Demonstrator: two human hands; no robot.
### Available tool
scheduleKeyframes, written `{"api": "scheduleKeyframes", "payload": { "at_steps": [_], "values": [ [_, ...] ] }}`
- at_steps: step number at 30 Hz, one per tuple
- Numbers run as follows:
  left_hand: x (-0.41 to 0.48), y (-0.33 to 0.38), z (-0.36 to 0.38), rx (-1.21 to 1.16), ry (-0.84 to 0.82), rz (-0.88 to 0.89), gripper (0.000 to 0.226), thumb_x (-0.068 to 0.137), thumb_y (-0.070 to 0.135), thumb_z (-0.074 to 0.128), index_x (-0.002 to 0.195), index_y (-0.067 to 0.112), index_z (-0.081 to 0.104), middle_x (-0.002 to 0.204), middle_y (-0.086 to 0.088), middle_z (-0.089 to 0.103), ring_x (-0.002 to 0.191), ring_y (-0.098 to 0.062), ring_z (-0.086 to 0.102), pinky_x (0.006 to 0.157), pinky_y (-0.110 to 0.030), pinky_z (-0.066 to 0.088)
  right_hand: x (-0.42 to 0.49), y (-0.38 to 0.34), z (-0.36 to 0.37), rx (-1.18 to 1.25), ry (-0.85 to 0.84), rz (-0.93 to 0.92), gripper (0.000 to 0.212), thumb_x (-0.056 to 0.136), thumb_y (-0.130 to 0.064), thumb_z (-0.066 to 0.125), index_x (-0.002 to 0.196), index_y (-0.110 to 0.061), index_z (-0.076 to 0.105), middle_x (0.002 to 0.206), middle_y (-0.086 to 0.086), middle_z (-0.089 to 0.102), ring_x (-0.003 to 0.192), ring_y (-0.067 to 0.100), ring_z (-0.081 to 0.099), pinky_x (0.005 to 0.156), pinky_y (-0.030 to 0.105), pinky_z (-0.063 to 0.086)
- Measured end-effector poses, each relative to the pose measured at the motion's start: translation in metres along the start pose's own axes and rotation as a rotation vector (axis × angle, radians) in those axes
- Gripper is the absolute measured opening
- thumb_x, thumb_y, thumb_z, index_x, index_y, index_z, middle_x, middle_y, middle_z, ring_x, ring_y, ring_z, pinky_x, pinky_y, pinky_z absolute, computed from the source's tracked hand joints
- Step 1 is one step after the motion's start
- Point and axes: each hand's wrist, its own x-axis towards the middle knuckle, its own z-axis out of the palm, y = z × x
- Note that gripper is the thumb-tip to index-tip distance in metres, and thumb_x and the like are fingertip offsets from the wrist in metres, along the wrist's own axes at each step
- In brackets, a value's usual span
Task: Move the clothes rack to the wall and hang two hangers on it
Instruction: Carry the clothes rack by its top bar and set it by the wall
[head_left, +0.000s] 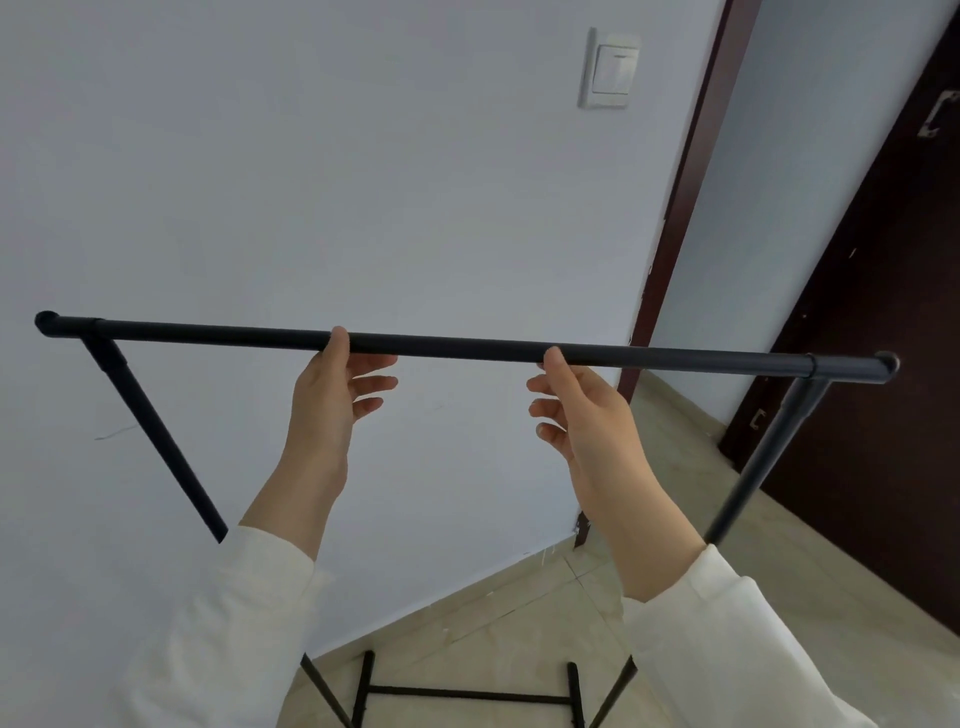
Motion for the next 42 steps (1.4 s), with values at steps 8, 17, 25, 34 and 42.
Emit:
{"api": "scheduleKeyframes", "payload": {
  "at_steps": [8,17,25,34,42],
  "values": [
    [-0.061,-0.012,0.036,0.300,0.159,0.314,0.014,0.090,0.026,0.044,0.085,0.020,0.056,0.072,0.006,0.053,0.063,0.004,0.054,0.065,-0.006,0.043,-0.025,0.016,-0.098,-0.131,0.018,0.030,0.025,0.086,-0.030,0.054,0.101,-0.011,0.063,0.076,-0.004,0.061,0.068,0.010,0.055,0.065,0.023,0.047],
    [-0.103,0.034,0.134,0.774,-0.259,0.751,0.009,0.082,0.028,0.059,0.090,0.031,0.061,0.079,0.030,0.060,0.084,0.006,0.055,0.076,-0.002,0.040,-0.027,0.036,-0.214,-0.138,0.123,0.056,0.005,0.081,-0.023,0.062,0.083,-0.018,0.062,0.067,-0.004,0.056,0.060,0.008,0.051,0.059,0.020,0.041],
    [-0.092,0.039,0.173,1.163,-0.446,0.918,0.023,0.078,0.037,0.063,0.100,0.031,0.065,0.092,0.015,0.056,0.089,-0.010,0.051,0.075,-0.017,0.034,-0.007,0.044,-0.221,-0.398,0.014,-0.071,0.026,0.078,-0.024,0.066,0.103,-0.020,0.058,0.064,-0.007,0.053,0.060,0.007,0.050,0.053,0.001,0.042],
    [-0.065,0.040,0.173,1.253,-0.485,1.026,0.016,0.083,0.039,0.056,0.091,0.029,0.066,0.089,0.011,0.065,0.088,-0.014,0.050,0.075,-0.025,0.030,0.007,0.048,-0.208,-0.637,0.076,-0.166,0.021,0.084,-0.023,0.059,0.104,-0.014,0.061,0.066,-0.008,0.052,0.060,0.006,0.048,0.053,0.016,0.039],
    [-0.027,0.044,0.163,1.227,-0.436,1.076,0.019,0.084,0.041,0.054,0.093,0.029,0.065,0.092,0.010,0.064,0.090,-0.015,0.051,0.079,-0.025,0.025,0.041,0.041,-0.187,-0.733,0.055,-0.252,0.023,0.084,-0.024,0.059,0.105,-0.013,0.060,0.067,-0.007,0.053,0.061,0.005,0.049,0.057,0.015,0.040]
  ]
}}
